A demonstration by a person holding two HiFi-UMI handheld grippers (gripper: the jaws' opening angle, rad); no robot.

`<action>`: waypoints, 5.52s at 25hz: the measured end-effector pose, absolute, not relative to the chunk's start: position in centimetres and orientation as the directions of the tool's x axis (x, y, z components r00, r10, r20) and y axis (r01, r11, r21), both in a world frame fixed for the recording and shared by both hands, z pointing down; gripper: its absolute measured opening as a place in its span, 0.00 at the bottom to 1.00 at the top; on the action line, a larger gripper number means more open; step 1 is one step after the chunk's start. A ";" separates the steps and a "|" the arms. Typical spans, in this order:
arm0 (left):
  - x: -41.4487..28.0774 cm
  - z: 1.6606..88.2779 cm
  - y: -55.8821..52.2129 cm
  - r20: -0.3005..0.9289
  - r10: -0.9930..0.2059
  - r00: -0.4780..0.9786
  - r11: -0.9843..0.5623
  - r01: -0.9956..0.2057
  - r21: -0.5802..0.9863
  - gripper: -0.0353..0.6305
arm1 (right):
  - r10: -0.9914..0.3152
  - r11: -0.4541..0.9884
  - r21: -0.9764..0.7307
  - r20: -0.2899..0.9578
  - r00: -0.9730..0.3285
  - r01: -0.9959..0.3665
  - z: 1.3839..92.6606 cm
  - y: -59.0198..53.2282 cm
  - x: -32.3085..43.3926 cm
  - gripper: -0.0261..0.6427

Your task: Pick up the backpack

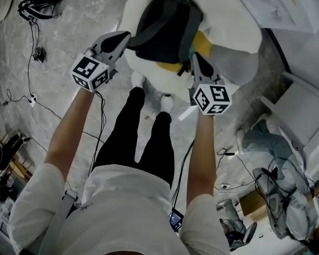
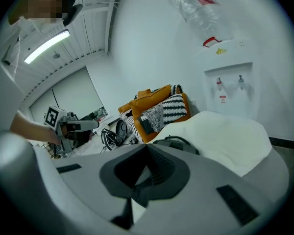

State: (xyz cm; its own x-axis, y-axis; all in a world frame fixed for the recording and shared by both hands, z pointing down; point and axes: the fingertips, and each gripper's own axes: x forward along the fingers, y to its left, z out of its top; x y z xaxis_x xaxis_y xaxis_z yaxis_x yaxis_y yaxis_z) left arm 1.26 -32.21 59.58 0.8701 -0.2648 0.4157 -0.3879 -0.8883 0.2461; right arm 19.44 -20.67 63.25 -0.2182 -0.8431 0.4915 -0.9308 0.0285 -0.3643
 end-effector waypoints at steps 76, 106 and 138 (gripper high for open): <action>14.2 88.0 -36.9 0.524 0.014 0.852 -0.957 -0.139 0.253 0.20 | -0.783 -0.014 -0.530 0.534 -0.320 -0.848 97.8 -29.8 28.4 0.48; 14.1 85.8 -36.0 0.533 0.010 0.846 -0.949 -0.161 0.273 0.10 | -0.787 0.057 -0.566 0.481 -0.386 -0.822 92.4 -29.6 26.0 0.11; 8.6 76.9 -28.9 0.561 -0.071 0.824 -0.921 -0.270 0.280 0.10 | -0.747 0.139 -0.572 0.476 -0.465 -0.808 80.0 -22.5 21.6 0.10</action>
State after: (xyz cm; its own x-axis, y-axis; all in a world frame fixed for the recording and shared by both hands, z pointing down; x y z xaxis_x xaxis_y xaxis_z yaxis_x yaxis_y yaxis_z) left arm 8.64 -28.90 76.93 0.8245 -0.0713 0.5614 -0.2702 -0.9212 0.2798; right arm 21.65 -22.54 79.95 -0.4652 -0.7466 0.4755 -0.8084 0.1394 -0.5719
